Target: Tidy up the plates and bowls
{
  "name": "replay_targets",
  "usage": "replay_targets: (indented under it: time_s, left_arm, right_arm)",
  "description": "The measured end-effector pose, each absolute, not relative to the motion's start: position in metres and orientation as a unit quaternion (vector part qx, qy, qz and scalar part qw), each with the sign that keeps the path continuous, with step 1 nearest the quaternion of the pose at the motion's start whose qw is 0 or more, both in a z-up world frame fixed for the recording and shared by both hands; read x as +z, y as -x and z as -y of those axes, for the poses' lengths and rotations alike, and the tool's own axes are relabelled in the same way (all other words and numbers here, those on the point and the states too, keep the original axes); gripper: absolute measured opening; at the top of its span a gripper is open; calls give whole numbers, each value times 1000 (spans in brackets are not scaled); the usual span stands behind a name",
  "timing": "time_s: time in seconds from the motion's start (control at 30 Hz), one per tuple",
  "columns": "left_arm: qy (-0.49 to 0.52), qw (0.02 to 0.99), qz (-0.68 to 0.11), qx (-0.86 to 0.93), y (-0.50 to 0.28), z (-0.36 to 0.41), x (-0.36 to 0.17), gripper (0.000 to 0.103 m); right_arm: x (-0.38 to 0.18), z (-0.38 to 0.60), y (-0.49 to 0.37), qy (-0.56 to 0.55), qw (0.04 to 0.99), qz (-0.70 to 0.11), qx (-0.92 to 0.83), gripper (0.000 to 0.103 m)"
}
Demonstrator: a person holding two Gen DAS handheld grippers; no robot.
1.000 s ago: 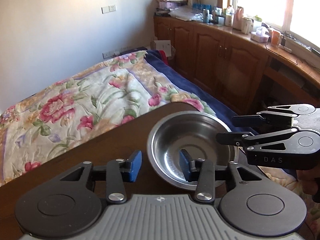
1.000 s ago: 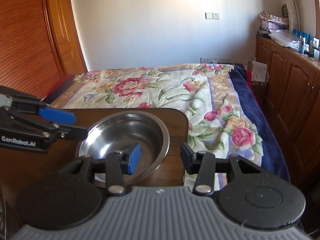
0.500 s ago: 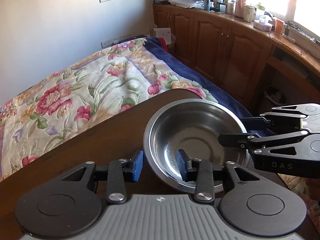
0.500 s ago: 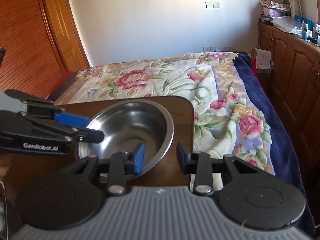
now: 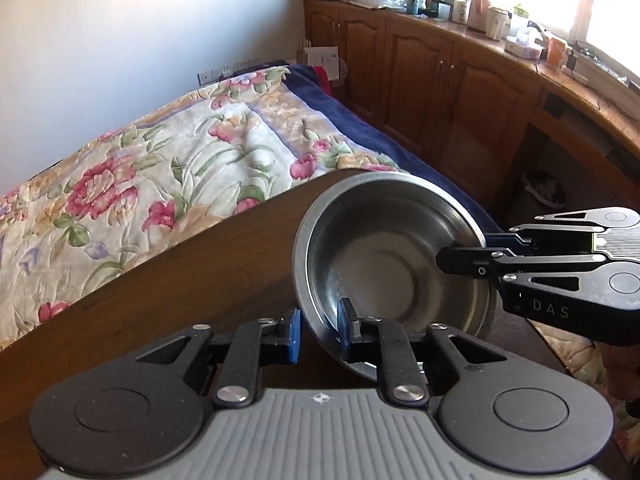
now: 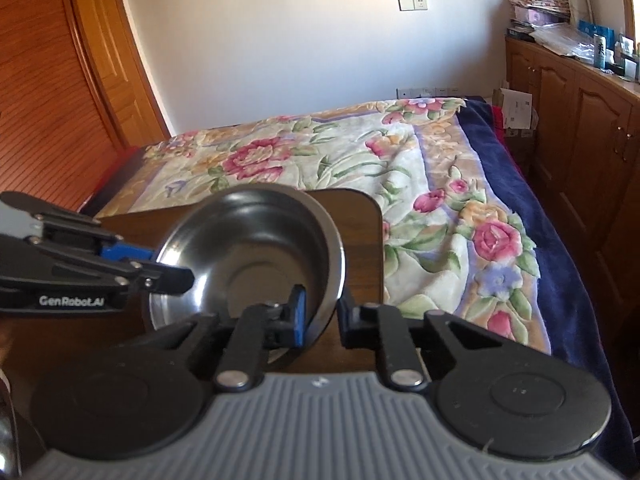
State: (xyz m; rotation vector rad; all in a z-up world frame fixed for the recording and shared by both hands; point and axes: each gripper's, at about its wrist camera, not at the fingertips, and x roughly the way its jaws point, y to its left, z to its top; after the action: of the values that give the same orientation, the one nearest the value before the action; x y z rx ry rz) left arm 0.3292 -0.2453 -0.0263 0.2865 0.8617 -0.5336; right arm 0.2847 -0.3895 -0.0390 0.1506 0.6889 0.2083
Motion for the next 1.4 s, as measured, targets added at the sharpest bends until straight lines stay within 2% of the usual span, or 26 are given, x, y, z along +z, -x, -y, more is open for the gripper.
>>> replay_targets:
  time_s: [0.73,1.4]
  left_arm:
    - [-123,897,-332,-266,-267,202,51,20]
    - [-99,916,-281,-268,-192,135,88,20]
  right_arm:
    - [25,371,-247,-67,954,-270,110,16]
    - [55,327,-200,-39,964,-234,123,15]
